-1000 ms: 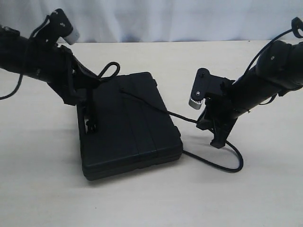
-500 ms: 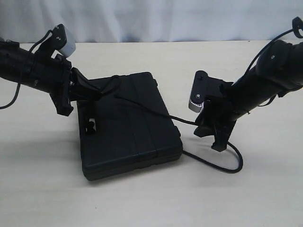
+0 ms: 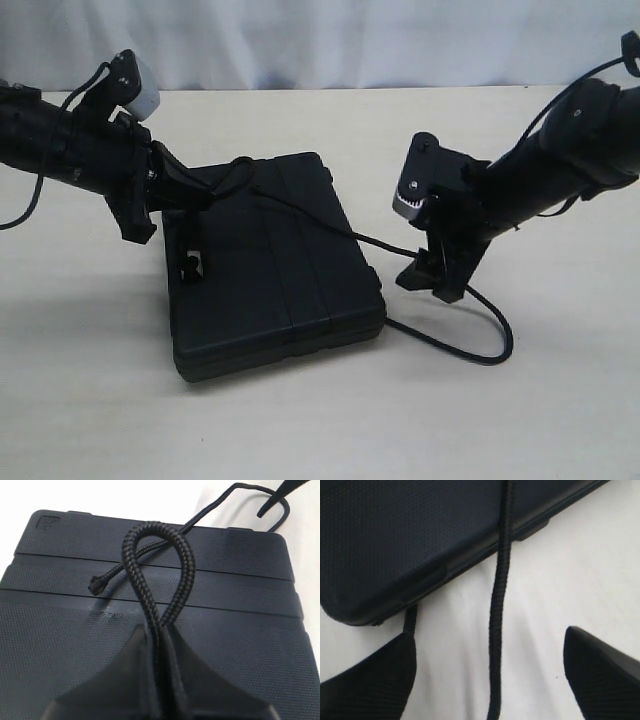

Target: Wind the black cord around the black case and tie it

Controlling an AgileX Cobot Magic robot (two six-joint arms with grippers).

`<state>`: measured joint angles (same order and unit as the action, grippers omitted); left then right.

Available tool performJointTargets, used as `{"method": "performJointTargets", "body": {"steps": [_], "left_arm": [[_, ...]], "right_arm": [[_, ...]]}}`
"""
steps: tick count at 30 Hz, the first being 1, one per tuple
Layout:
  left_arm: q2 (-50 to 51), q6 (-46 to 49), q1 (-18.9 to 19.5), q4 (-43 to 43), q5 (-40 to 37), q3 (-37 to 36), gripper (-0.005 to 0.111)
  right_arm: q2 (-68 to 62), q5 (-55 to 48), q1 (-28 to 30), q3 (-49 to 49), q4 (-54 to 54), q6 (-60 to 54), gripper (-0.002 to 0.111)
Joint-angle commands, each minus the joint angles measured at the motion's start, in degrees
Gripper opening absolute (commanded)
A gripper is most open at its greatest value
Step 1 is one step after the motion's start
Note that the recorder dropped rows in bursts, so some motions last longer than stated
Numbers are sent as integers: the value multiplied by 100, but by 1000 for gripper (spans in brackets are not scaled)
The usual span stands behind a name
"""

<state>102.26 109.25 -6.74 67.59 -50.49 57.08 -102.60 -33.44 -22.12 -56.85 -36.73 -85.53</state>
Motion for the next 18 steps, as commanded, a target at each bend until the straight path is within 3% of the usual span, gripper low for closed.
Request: {"method": "performJointTargets", "body": {"steps": [1,5,10,13,18], "left_arm": [[9,17,14,59,3,37,0],[9,17,14,59,3,37,0],[9,17,14,59,36,37,0],[9,17,14,59,89,37,0],[9,17,14,59,114,37,0]], "right_arm": [[13,-279,-5,-477,-56,693,76],[-29,-1339,-5,-1321,102,1529,76],[-428,-1927,-51,-2055,159,2056,72],[-683,-1822,-293,-2190,485,2191,65],[-1010,-1010,-841,-2241,1650,3013,65]]}}
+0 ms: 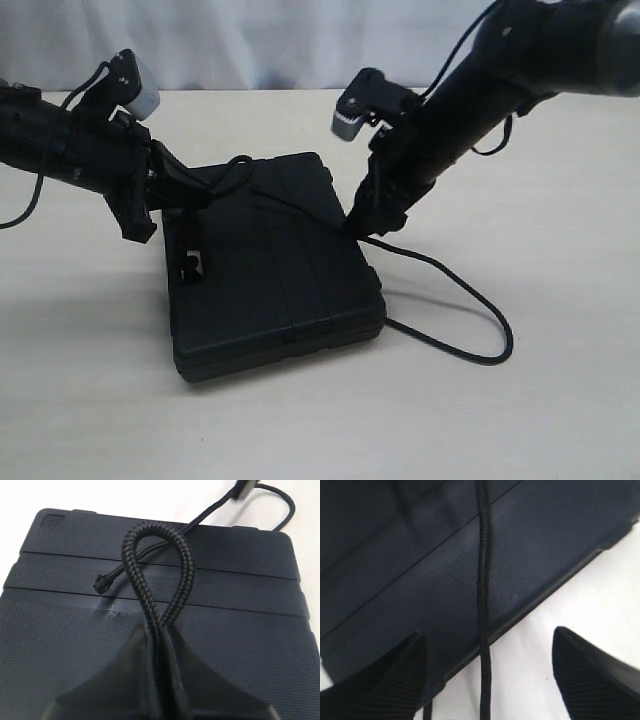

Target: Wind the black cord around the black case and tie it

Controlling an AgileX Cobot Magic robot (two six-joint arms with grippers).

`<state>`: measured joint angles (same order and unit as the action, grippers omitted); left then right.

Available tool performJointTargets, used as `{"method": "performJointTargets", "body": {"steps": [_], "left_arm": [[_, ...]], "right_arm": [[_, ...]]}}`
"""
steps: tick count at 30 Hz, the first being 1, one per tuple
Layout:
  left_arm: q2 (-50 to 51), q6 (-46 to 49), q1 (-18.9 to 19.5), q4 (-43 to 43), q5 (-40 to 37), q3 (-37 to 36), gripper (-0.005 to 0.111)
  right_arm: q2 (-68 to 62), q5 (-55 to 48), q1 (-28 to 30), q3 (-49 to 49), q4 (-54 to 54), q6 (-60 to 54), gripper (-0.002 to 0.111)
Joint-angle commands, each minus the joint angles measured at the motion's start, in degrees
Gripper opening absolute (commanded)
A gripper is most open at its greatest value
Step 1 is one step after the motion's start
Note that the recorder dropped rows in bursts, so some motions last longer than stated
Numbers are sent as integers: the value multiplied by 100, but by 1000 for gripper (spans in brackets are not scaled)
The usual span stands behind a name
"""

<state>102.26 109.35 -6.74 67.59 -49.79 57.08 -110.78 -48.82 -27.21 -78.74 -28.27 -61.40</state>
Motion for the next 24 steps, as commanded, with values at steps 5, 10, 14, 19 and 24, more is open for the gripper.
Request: {"method": "performJointTargets", "body": {"steps": [5,10,14,19,24], "left_arm": [[9,7,14,44,44,37,0],[9,7,14,44,44,37,0],[9,7,14,44,44,37,0],[9,7,14,58,44,37,0],[9,7,14,58,44,37,0]], "right_arm": [[-406,679,-425,-52,1273,969,65],[-481,678,-412,-52,1247,997,55],[-502,626,-412,-52,1211,997,37],[-543,469,-412,-52,1229,809,4],[-356,505,-412,-52,1271,677,4]]}}
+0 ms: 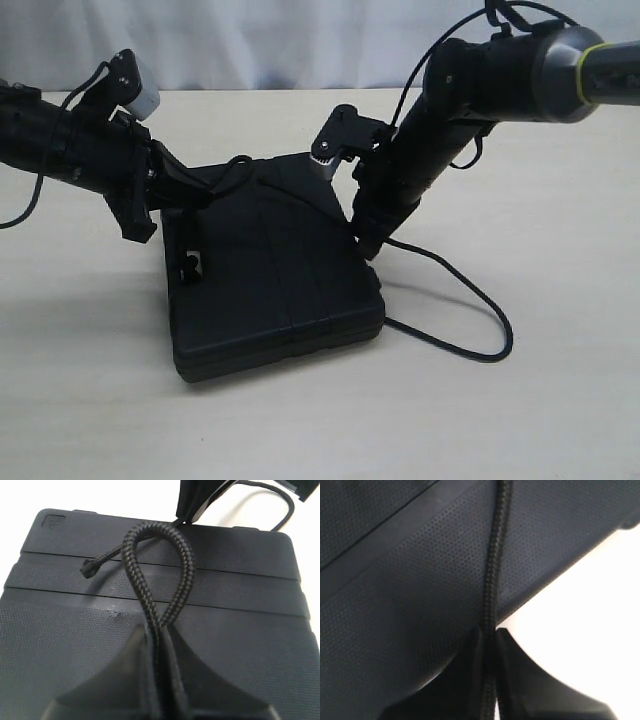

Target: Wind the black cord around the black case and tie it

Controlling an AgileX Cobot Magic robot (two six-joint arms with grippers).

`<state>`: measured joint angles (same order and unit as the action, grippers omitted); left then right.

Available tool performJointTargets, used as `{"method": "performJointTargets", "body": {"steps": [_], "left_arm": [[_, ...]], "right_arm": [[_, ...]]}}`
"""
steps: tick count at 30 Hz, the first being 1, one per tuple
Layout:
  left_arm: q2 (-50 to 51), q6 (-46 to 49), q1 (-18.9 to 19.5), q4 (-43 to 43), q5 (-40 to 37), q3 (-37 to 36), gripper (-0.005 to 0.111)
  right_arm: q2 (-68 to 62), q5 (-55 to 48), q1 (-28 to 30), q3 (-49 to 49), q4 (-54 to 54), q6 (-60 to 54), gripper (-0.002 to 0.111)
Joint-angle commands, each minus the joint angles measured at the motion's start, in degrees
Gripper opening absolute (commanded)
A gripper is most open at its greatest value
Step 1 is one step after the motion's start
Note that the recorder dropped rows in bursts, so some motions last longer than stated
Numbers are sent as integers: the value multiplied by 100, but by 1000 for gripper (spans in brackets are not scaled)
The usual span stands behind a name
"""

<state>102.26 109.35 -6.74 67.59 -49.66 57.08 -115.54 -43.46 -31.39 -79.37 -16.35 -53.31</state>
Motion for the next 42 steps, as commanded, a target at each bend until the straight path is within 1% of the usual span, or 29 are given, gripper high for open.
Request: {"method": "performJointTargets", "body": {"steps": [1,6,11,17,19,21,23,27,33,37,42], "left_arm": [[9,7,14,58,53,37,0],[9,21,14,58,53,37,0],[9,177,14,81,29,37,0],[9,341,14,361,-78,37,0],[9,480,14,361,-228,37,0],[9,480,72,373,-287,37,0],[9,499,192,452,-431,37,0],[9,697,384,617,-922,37,0],[13,787,413,664,-956,37,0],[13,789,413,700,-980,37,0],[13,789,413,700,-980,37,0]], "right_arm": [[206,4,6,11,78,-133,4],[517,52,-7,11,-63,-318,4],[539,27,-7,38,-609,-781,4],[543,139,5,470,-760,-1265,4],[630,561,5,827,-737,-1601,4],[749,873,5,986,-894,-1803,4],[853,925,5,1055,-1011,-2114,4],[969,1041,20,1077,-1121,-2211,4],[1209,1017,20,1105,-1169,-2367,4],[1348,876,20,1105,-1800,-2966,4],[1348,628,20,1105,-1861,-3090,4]]}}
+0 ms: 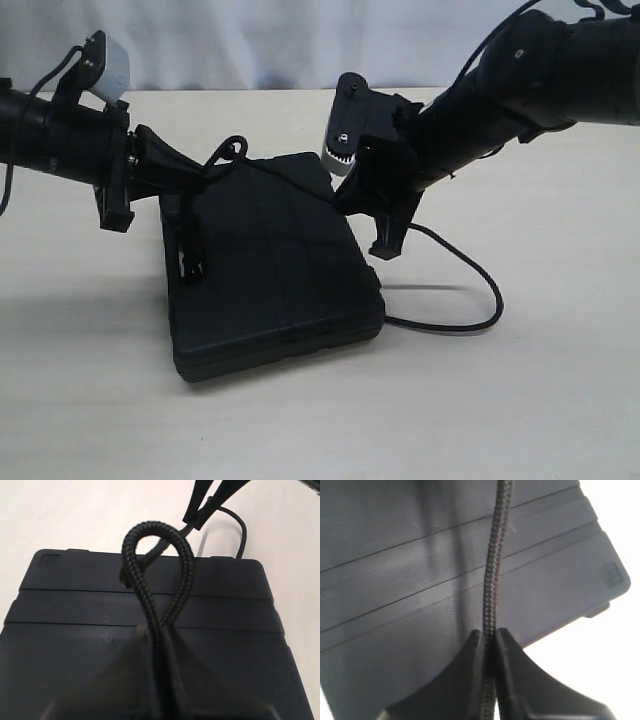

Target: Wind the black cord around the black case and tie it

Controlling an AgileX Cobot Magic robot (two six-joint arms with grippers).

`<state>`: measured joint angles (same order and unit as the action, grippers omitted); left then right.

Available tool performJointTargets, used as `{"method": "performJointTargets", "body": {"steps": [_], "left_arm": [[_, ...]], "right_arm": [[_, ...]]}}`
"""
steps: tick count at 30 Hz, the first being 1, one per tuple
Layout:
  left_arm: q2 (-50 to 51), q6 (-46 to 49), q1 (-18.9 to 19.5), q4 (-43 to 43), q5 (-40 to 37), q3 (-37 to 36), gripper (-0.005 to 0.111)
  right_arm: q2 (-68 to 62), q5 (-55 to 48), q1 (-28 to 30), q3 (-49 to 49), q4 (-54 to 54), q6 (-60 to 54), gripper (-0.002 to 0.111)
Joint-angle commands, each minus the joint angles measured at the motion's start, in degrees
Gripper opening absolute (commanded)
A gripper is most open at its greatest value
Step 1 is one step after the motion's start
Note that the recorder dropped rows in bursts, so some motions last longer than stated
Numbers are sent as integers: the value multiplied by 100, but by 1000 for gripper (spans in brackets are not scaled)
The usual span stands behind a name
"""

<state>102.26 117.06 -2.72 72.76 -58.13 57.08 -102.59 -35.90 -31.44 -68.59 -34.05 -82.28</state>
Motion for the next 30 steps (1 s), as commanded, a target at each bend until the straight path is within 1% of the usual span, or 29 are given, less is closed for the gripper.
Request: {"method": "performJointTargets", "body": {"steps": [1,8,13,20,26,30], "left_arm": [[13,18,10,183,-132,37,0],[13,18,10,183,-70,37,0],[13,18,10,183,-45,37,0],[13,18,10,146,-87,37,0],[22,18,10,146,-148,37,0],[164,18,10,157,-450,37,0]], "right_arm": [[54,-197,25,26,-193,-308,4],[102,-332,25,26,-219,-469,4],[209,-503,25,26,-82,-550,4],[262,-472,25,26,137,-550,4],[262,-242,25,26,125,-739,4],[237,8,25,26,-269,-1221,4]]}}
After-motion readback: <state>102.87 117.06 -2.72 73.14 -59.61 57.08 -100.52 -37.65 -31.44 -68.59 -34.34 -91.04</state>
